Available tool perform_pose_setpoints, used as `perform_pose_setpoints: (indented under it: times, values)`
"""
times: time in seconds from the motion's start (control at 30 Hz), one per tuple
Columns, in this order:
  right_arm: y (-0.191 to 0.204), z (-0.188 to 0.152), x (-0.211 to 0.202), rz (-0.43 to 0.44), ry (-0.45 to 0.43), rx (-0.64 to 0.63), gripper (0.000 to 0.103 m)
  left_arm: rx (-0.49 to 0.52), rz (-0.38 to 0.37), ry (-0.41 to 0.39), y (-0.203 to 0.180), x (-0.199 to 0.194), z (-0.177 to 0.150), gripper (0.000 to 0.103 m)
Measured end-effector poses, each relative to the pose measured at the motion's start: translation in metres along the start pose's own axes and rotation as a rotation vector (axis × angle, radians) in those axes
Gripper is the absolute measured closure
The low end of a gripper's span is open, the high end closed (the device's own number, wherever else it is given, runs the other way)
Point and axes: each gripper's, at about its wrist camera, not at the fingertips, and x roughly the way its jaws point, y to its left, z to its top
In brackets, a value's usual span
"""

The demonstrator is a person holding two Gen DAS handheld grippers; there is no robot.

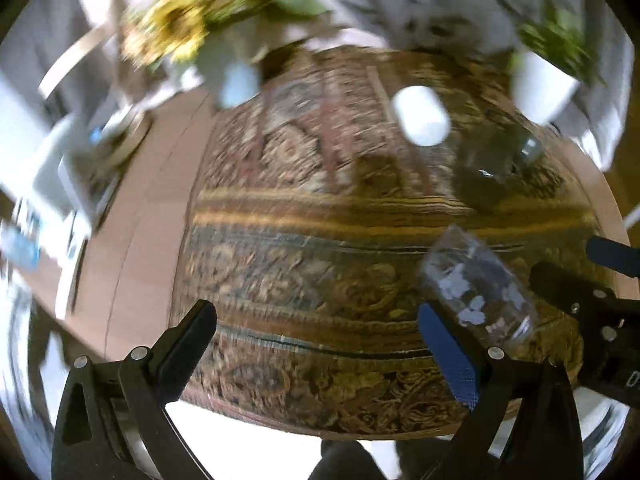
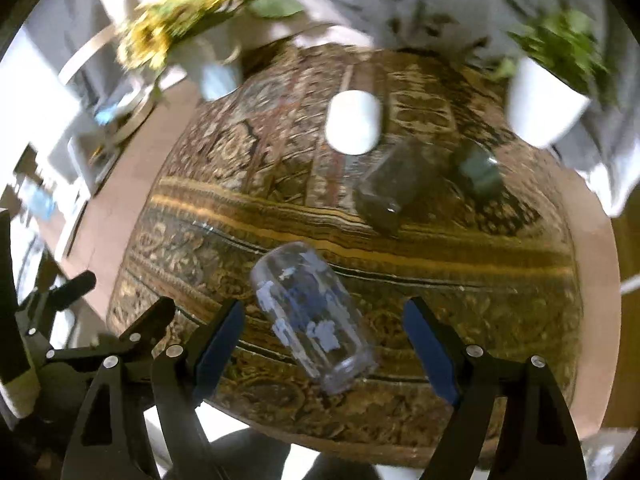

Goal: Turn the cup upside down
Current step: 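Rotate the right gripper to turn the jar's open mouth toward the table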

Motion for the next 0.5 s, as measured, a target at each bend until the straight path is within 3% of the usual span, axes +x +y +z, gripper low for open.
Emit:
perform_pose_setpoints:
  times: [0.2, 0.5]
  values:
    - [-0.020, -0.013, -0.009, -0.046, -0.012, 0.178, 0.021, 0.154, -0.153, 0.005, -0.019, 0.003, 0.017, 0.000]
    - [-0.036, -0.034, -0.021, -0.136, -0.021, 0.446, 0.021, 0.563, -0.276, -0.033, -0.059, 0.005, 0.031, 0.000]
